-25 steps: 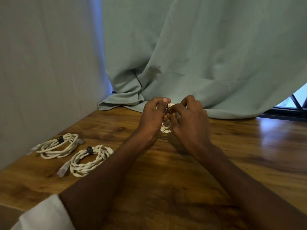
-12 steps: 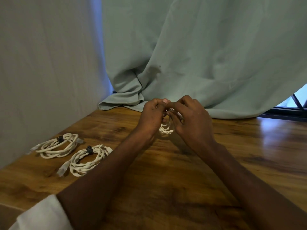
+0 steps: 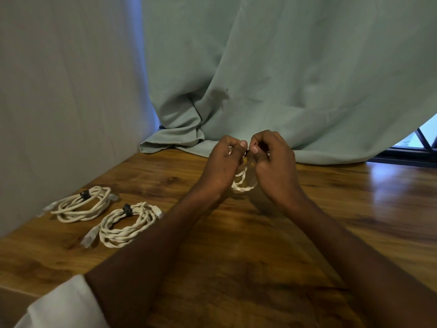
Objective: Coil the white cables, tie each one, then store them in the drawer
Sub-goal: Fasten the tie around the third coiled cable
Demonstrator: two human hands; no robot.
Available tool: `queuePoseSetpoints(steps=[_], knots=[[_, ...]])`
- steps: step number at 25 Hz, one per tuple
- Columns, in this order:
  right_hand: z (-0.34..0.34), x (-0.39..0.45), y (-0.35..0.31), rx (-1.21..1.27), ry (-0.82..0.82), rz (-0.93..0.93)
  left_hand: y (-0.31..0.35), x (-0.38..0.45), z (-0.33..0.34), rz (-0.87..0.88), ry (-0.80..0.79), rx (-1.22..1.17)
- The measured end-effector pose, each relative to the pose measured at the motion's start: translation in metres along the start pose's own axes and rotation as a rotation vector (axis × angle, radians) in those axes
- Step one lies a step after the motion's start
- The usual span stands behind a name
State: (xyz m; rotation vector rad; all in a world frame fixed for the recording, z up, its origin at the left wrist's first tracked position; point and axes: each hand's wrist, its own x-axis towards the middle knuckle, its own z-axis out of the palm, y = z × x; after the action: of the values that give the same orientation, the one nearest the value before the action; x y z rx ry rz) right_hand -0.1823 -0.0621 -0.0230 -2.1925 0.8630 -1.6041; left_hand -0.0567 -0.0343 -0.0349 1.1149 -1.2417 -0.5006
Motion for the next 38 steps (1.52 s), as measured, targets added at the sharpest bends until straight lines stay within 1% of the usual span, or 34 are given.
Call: queuePoseSetpoints(steps=[3,5,7,8,9,10,11,13,15,16,18,20,24,26,29,31,33,38], knots=[[-0.005,0.002,-0.003,0.148,0.042,0.108,0.003,0.001,-0.001,0.014,-0.031,0.032],[-0.008,0.004,-0.002,0.255,0.097,0.241,0.005,0.002,-0.001,0.030,-0.100,0.054],[-0.013,0.008,0.000,0.397,0.146,0.412,0.005,0.002,0.002,0.025,-0.185,0.057],[-0.015,0.010,-0.001,0.466,0.153,0.462,0.005,0.003,0.003,0.015,-0.203,0.061],[-0.016,0.011,-0.001,0.483,0.150,0.457,0.004,0.004,0.005,0.004,-0.191,0.064],[-0.015,0.011,-0.002,0.421,0.134,0.393,0.003,0.005,0.005,-0.010,-0.150,0.051],[-0.014,0.009,-0.002,0.305,0.101,0.291,0.003,0.005,0.006,-0.030,-0.086,0.011],[-0.006,0.002,-0.001,0.032,0.009,0.103,0.002,0.006,0.004,-0.091,0.038,-0.149],[0.001,-0.003,0.002,-0.209,-0.050,-0.009,0.004,0.007,0.002,-0.165,0.071,-0.326],[0.002,-0.003,0.004,-0.284,-0.054,-0.046,0.004,0.006,0.002,-0.187,0.069,-0.389],[-0.001,-0.002,0.007,-0.306,-0.035,-0.080,0.003,0.006,0.004,-0.182,0.074,-0.394],[-0.002,0.001,0.005,-0.187,-0.030,-0.028,0.002,0.006,0.005,-0.119,0.104,-0.254],[-0.006,0.006,-0.002,0.082,-0.081,0.172,0.000,0.003,0.000,0.033,0.138,0.038],[-0.010,0.007,-0.005,0.186,-0.073,0.233,0.003,-0.002,0.000,0.078,0.113,0.104],[-0.014,0.007,-0.007,0.325,0.008,0.365,0.007,-0.009,0.005,0.149,0.014,0.190],[-0.014,0.008,-0.010,0.439,0.046,0.479,0.008,-0.013,0.008,0.174,-0.035,0.224],[-0.015,0.009,-0.012,0.542,0.067,0.569,0.008,-0.012,0.008,0.182,-0.063,0.198],[-0.016,0.011,-0.009,0.592,0.067,0.642,0.004,-0.010,0.004,0.192,-0.177,0.101]])
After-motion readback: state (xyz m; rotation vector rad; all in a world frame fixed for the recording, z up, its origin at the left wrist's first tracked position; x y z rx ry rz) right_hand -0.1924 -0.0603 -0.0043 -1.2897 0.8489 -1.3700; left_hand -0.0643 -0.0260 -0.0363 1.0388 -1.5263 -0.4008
